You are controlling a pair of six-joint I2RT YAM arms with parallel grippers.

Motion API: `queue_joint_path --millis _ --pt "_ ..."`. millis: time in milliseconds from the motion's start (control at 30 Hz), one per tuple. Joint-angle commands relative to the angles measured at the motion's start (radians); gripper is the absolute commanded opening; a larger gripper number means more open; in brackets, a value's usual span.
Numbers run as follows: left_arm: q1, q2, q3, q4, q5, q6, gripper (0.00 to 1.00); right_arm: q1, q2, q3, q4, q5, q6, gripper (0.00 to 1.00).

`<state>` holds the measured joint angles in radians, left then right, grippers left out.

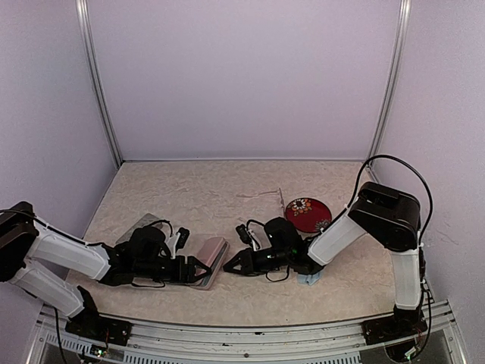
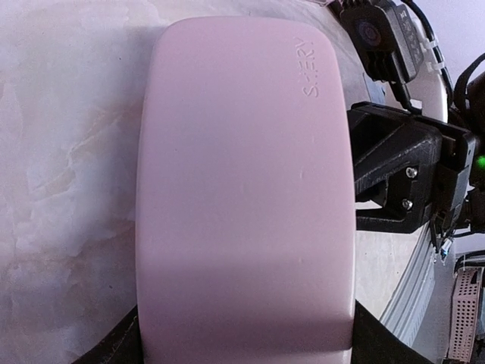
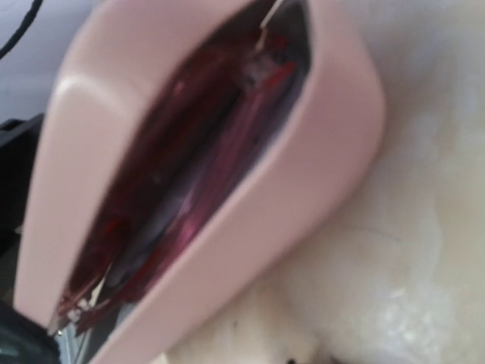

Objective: Organize the sunglasses
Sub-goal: Close the case with sunglasses at the center of the board.

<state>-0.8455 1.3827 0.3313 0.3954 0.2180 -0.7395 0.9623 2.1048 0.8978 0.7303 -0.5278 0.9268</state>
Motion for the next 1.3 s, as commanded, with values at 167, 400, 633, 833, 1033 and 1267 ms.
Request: queue_joint_path --millis 167,400,633,833,1033,1267 --pt "-0.01 -0.017 0.032 0.019 -0.021 0.026 0.37 -0.008 0.021 -0.034 0.037 -0.023 0.029 0.26" --pt "-0.025 -0.019 0.044 0.0 -0.035 0.031 0.37 -0.008 0.022 -0.004 -0.027 0.01 0.015 0.26" --pt "-0.054 -0.001 0.073 -0.026 -0.062 0.044 0.38 -0.007 0.029 0.029 -0.037 0.014 0.006 0.24" --pt "-0.139 0.042 0.164 -0.185 -0.232 0.091 0.4 -0.008 0.044 0.021 0.009 0.002 0.023 0.24" --pt "-0.223 0.137 0.256 -0.273 -0.313 0.111 0.43 -0.007 0.051 0.033 0.024 0.005 0.035 0.23" --pt "-0.259 0.208 0.298 -0.278 -0.335 0.068 0.6 -0.003 0.042 0.026 0.015 0.031 0.035 0.22"
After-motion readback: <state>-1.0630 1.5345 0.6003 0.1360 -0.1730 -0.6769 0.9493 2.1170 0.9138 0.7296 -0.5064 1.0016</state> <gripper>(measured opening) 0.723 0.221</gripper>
